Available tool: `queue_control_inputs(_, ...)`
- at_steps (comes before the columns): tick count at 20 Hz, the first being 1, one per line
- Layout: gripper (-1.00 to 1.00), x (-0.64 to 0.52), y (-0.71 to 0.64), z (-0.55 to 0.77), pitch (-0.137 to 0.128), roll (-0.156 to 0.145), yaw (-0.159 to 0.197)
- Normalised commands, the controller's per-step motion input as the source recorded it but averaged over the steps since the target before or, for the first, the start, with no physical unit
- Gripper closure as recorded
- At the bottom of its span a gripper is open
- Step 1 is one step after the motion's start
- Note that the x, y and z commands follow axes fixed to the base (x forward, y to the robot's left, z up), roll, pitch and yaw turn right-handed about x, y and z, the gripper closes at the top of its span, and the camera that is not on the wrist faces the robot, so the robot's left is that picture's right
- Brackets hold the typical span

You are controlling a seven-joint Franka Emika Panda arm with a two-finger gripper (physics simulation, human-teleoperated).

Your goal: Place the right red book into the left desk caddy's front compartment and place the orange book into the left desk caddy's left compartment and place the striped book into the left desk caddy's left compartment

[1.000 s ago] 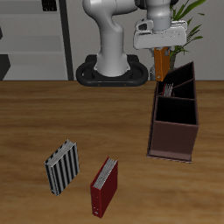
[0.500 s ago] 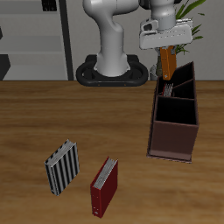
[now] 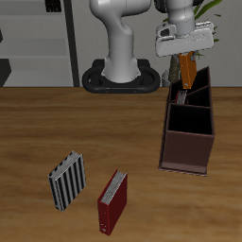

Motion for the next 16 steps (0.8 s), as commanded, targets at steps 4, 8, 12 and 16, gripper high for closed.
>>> queue_control_inputs(4, 1.00, 0.10, 0.08, -0.03, 0.012, 0.006, 0.013)
queue_control_inputs(8, 1.00, 0.09, 0.18, -0.02, 0.011, 0.037, 0.022)
queue_control_inputs(12, 1.00, 0.12, 0.20, -0.13, 0.026, 0.032, 0.024)
queue_control_inputs(16, 1.00, 0.02, 0.13, -0.11, 0.017, 0.037, 0.020)
